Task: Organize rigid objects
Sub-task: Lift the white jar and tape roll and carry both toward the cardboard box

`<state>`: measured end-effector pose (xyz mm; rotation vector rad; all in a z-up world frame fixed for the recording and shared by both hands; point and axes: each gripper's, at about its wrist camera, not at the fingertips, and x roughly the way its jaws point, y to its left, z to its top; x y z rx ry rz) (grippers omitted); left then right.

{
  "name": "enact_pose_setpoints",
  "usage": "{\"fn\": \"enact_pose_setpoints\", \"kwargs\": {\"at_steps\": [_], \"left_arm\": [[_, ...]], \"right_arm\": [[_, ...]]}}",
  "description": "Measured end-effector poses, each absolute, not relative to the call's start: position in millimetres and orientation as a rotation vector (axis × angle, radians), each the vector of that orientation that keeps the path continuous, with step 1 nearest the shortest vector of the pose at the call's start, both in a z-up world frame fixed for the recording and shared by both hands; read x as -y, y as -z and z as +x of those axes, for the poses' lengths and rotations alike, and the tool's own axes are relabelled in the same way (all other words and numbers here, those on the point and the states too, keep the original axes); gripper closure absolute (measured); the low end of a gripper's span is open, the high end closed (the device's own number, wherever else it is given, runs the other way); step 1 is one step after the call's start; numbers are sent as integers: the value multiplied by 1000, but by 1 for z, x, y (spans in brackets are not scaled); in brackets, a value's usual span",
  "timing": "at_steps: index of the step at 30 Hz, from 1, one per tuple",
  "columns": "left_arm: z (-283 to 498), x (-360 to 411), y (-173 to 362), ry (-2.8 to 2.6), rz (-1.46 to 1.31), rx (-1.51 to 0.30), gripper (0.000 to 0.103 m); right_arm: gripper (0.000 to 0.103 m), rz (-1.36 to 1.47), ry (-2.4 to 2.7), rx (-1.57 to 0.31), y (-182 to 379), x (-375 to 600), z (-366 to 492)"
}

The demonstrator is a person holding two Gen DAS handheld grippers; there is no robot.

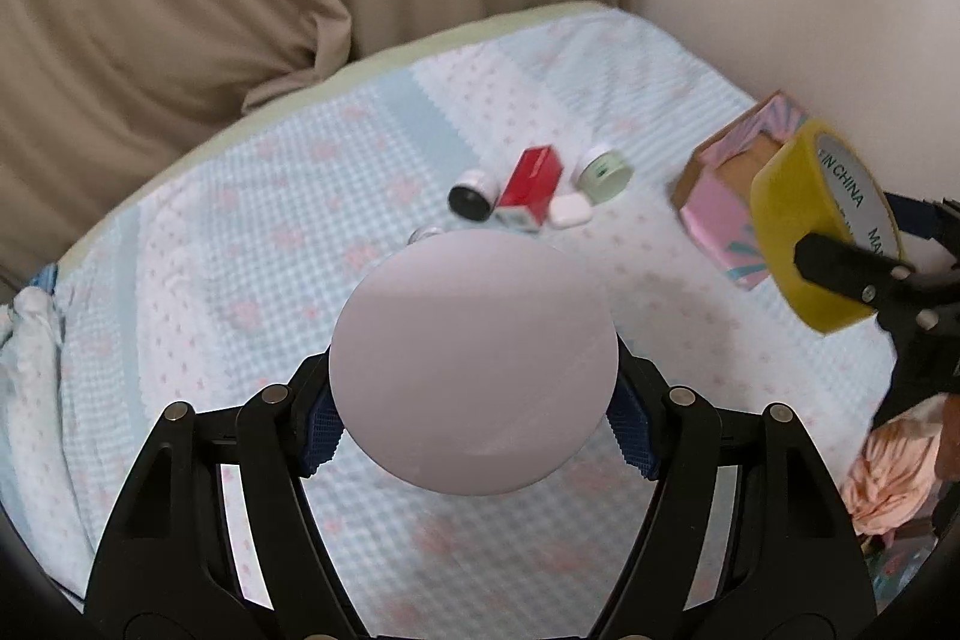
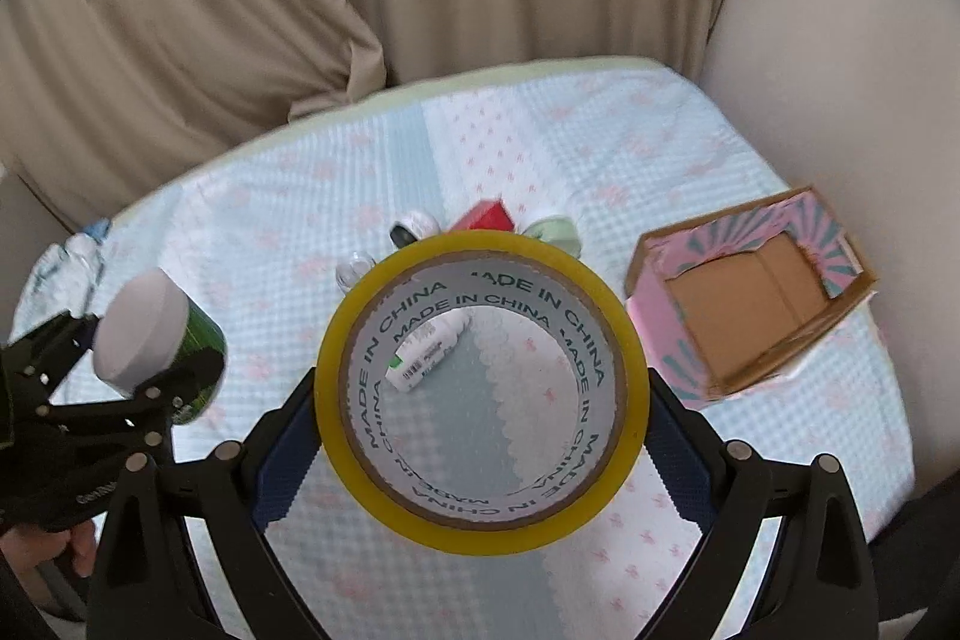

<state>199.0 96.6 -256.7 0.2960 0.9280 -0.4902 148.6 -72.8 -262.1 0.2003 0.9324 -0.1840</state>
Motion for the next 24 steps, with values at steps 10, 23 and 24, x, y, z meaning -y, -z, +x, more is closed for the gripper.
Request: {"fn": "enact_pose_setpoints", "kwargs": {"at_steps": [10,23,24], "left_arm": [[169,-28,183,552,253,-851,34],[142,165,173,544,166,-877,34],[144,180,177,541,156,-890,34]], "right_arm": [[7,149,202,-894,194,144,112],[7,51,107,-920,195,318,116],[7,35,97,-934,199,335,121]]}}
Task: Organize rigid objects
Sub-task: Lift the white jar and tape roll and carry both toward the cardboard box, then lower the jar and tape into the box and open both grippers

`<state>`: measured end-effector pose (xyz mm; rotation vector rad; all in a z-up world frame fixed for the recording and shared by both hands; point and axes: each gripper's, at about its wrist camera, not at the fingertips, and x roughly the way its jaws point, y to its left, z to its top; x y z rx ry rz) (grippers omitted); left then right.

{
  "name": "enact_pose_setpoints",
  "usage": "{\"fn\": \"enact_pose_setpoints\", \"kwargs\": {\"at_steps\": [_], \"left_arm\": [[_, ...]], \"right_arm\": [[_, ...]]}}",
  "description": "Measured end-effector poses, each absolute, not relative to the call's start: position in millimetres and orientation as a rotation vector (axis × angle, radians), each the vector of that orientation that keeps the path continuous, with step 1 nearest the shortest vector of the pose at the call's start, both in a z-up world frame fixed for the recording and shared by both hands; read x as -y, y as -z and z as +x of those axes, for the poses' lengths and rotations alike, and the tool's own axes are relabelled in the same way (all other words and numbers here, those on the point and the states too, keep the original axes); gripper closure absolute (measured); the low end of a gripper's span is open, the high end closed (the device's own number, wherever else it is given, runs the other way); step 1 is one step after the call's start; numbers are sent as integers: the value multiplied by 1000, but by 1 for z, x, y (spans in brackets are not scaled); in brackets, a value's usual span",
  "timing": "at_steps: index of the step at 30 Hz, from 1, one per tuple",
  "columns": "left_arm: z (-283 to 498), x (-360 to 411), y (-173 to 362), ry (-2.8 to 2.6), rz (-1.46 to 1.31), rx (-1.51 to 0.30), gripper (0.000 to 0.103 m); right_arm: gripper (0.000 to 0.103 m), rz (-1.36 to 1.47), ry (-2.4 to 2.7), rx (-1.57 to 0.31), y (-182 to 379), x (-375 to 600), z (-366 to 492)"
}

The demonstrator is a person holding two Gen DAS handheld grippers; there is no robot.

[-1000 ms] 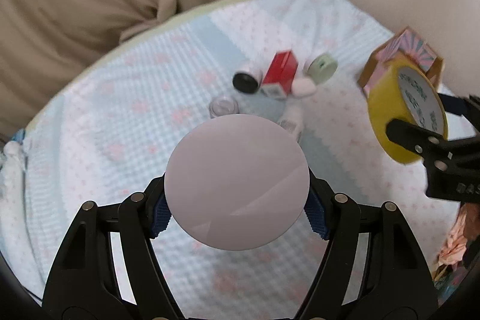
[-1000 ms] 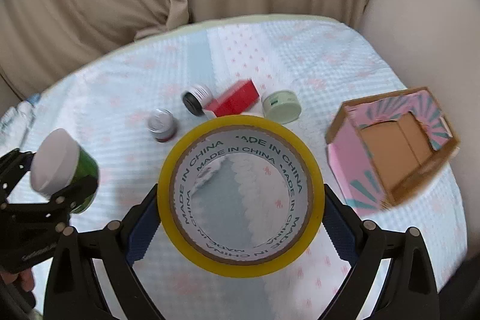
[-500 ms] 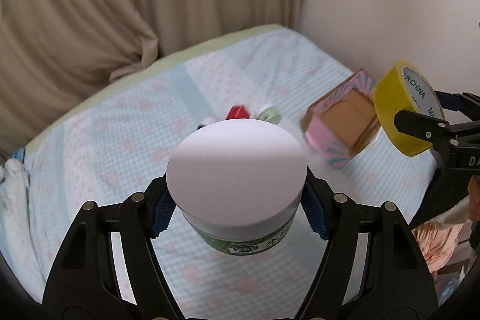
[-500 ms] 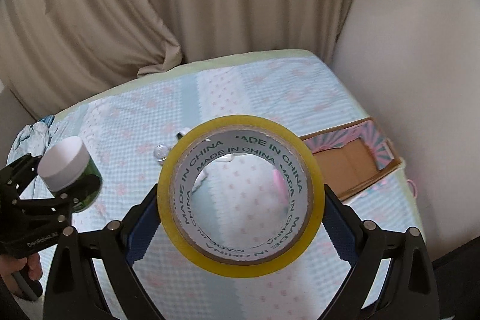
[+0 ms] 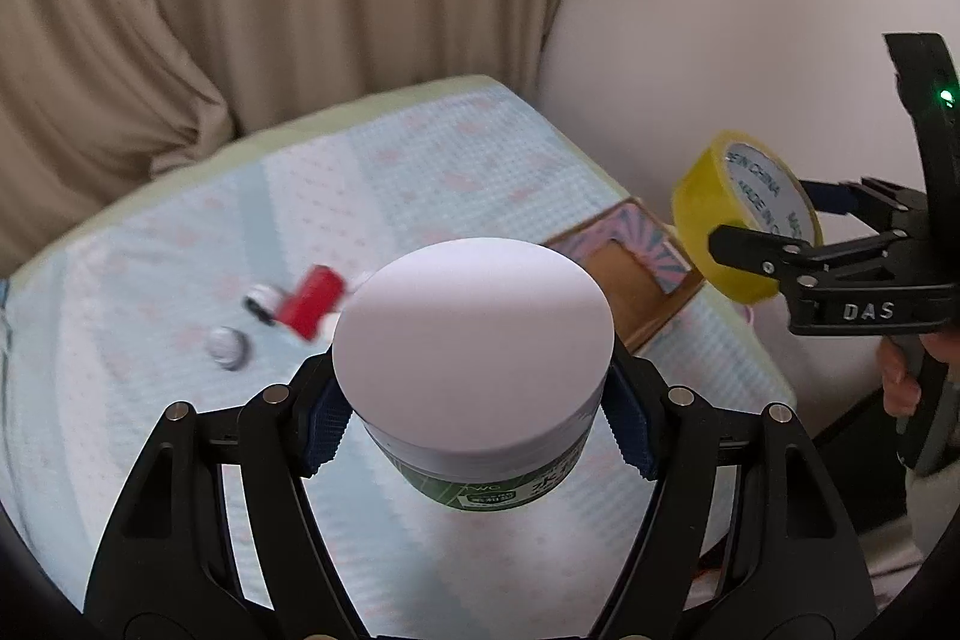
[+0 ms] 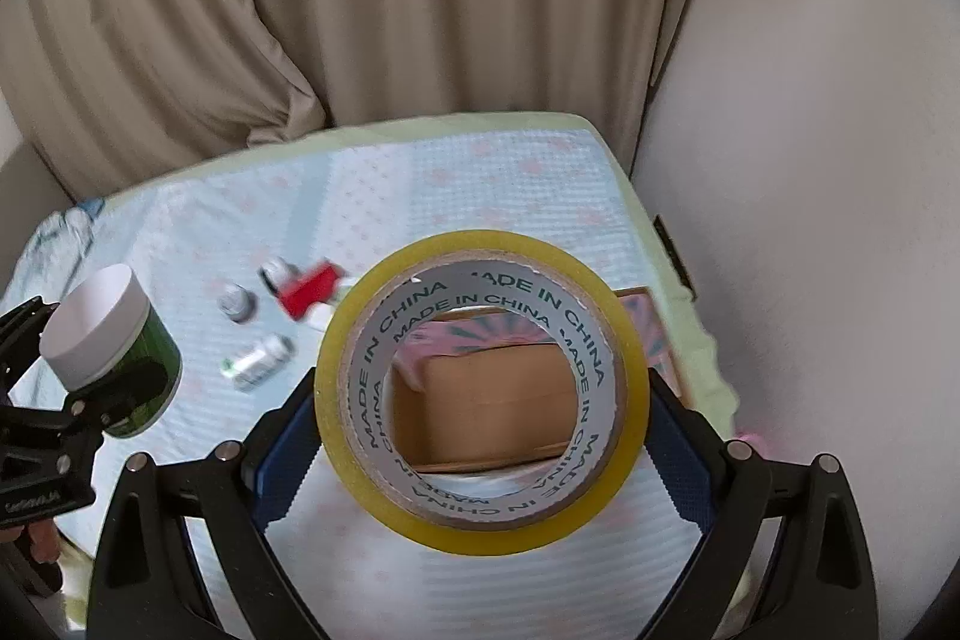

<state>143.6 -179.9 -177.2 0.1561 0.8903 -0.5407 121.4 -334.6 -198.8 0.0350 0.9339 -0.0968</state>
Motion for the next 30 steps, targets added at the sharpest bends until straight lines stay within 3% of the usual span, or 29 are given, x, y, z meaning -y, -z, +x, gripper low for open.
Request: {"fn": "enact_pose_setpoints", "kwargs": {"at_steps": [9,17,30], "left_arm": [[172,285,237,518,104,-1027,34],[230,351,318,472,159,-1162,34],[278,380,445,451,288,-1380,34]], "right_arm": [[7,-128,78,-1086,258,435,174],[7,-174,8,-1270,351,483,222],[8,-359,-340,-1334,461,450,249]]}}
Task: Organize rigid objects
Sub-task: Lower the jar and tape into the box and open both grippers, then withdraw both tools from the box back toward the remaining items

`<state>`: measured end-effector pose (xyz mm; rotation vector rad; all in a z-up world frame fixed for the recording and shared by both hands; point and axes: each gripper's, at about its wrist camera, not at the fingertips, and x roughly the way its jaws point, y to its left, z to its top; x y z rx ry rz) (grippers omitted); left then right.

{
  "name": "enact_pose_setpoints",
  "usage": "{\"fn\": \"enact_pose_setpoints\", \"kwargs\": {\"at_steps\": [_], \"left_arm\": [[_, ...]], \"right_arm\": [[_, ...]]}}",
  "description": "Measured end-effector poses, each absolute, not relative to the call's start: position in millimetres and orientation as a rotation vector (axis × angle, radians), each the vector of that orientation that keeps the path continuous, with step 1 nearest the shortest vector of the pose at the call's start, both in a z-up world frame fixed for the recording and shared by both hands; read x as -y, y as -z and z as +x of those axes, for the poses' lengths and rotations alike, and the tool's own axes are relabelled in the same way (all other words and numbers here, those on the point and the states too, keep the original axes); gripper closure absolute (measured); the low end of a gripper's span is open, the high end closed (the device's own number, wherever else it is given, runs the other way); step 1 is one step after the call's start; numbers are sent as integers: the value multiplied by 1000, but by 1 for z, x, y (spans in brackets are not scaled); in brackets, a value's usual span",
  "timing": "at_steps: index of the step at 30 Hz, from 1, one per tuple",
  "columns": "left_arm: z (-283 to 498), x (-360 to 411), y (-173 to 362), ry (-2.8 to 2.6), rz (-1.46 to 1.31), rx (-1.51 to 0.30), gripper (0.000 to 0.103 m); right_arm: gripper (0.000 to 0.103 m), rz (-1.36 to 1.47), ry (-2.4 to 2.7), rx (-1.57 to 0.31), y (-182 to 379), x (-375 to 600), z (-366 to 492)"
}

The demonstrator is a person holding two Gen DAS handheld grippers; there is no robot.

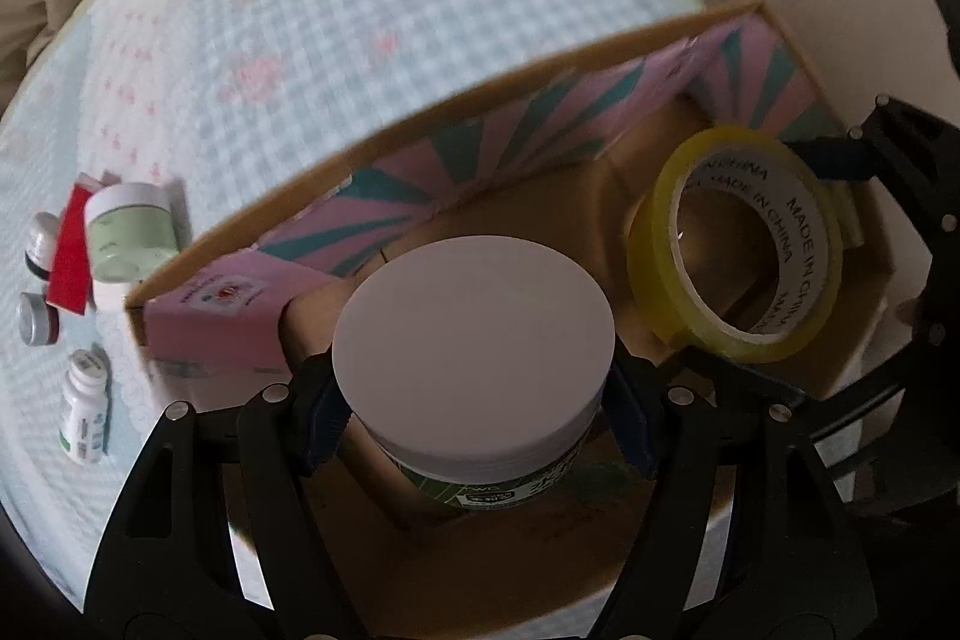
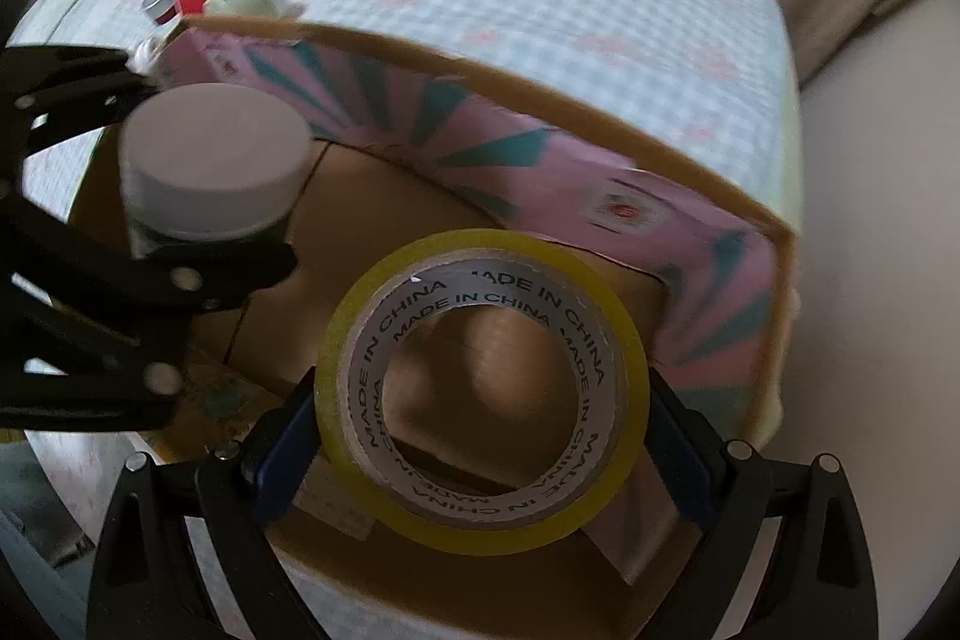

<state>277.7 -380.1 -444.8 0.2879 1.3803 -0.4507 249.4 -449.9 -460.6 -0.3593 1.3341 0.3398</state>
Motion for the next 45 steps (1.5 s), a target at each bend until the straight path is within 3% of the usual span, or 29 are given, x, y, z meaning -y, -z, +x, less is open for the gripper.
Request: {"fn": "enact_pose_setpoints", "kwargs": {"at_steps": [3,4,5,6,24,35,45], "left_arm": [[279,378,442,464,273,-1396,33],[278,377,435,468,270,-1378,27],[278,376,426,478,275,-1356,0],[277,375,419,483,285,-1329,0],[262,354,398,451,255,-1343,0],[246,332,323,463,240,-1224,0],[202,255,244,439,182,-1103,0]], "right_arm": [[7,-363,-351,-1298,464,445,248],[7,-354,-346,-1293,464,446,248],[5,-333,-346,-1317,466,447,249],[0,-304,-360,-1334,466,449,250],[0,-166,-225,-1294,424,480,222],[0,-211,-192,-1220,371,445,215],[0,-139,-121,-1139,300,402,196]]}}
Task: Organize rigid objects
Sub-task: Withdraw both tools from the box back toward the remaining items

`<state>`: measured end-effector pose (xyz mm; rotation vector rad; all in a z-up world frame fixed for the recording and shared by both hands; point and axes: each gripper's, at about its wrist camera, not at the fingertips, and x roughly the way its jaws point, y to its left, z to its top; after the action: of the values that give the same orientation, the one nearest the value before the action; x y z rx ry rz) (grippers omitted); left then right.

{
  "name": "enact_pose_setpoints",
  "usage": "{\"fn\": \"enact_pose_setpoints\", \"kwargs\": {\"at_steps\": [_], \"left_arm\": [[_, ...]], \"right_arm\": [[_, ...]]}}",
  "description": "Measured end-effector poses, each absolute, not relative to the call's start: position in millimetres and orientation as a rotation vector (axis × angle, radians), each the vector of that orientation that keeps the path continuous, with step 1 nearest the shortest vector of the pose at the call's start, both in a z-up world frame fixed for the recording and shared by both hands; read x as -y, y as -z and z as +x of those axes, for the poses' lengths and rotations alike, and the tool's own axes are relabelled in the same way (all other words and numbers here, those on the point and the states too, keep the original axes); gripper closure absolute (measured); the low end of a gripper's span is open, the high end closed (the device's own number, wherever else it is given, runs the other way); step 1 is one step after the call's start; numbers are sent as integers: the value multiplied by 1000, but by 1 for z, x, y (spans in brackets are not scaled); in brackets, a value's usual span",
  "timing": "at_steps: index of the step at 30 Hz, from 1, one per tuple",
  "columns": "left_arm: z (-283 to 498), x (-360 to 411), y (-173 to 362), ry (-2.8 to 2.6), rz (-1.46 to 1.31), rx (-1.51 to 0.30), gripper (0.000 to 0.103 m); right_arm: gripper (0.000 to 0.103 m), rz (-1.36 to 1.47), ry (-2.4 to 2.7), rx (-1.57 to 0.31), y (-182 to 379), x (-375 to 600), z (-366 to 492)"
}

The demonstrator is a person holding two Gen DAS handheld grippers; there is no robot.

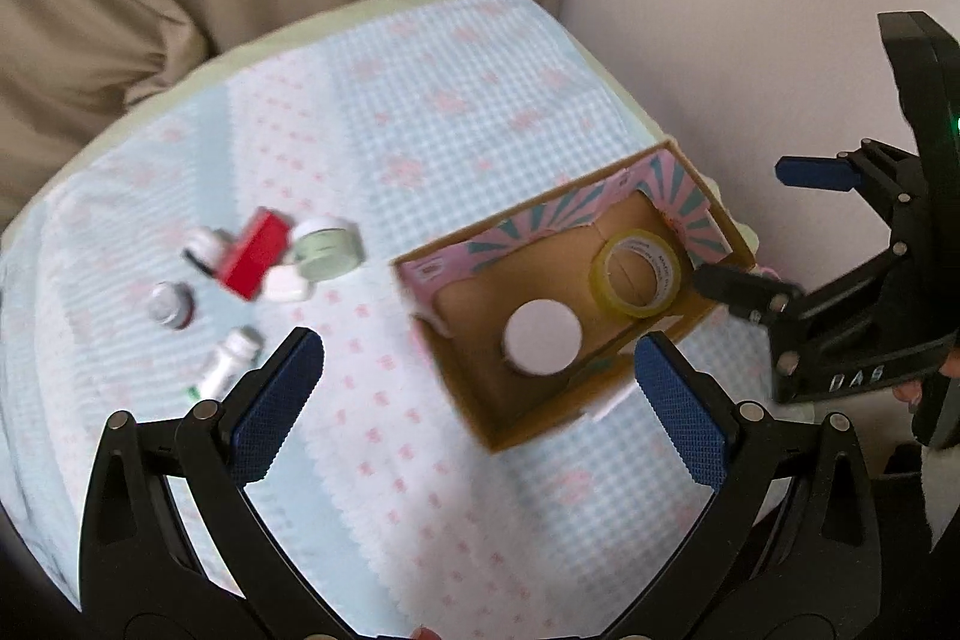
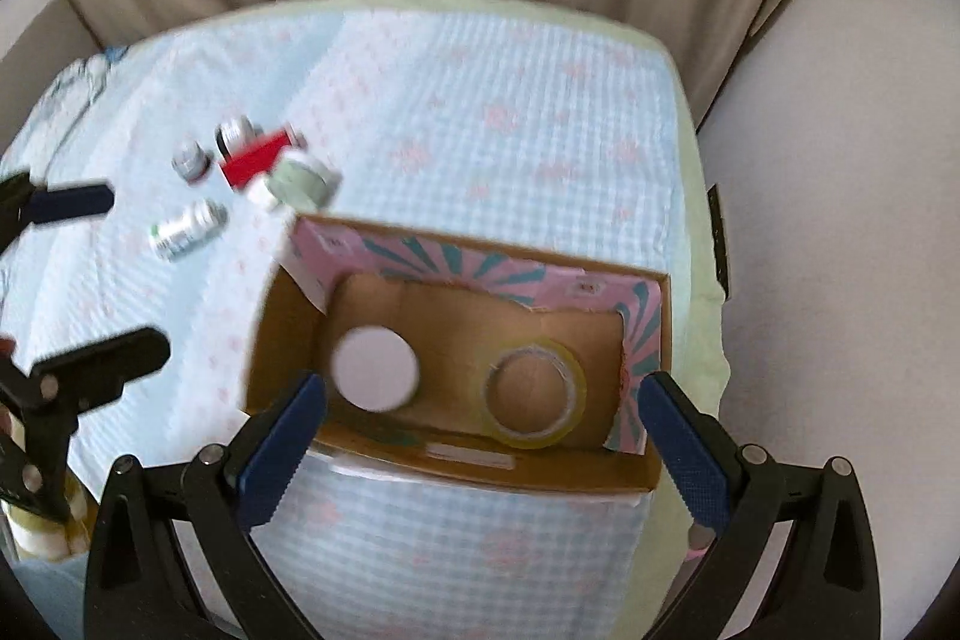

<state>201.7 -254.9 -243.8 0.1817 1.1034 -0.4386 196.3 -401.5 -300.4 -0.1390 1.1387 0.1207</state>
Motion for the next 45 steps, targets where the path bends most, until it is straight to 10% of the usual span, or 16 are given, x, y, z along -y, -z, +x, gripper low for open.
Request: {"fn": "enact_pose_setpoints", "kwargs": {"at_steps": [18,45], "left_arm": [[154,32,200,389,170,-1010,0],[292,-15,365,458,301,-1292,0]], "right_arm": [[0,50,-46,-991,215,237,145],[0,185,-17,-1209,346,160,301]]}}
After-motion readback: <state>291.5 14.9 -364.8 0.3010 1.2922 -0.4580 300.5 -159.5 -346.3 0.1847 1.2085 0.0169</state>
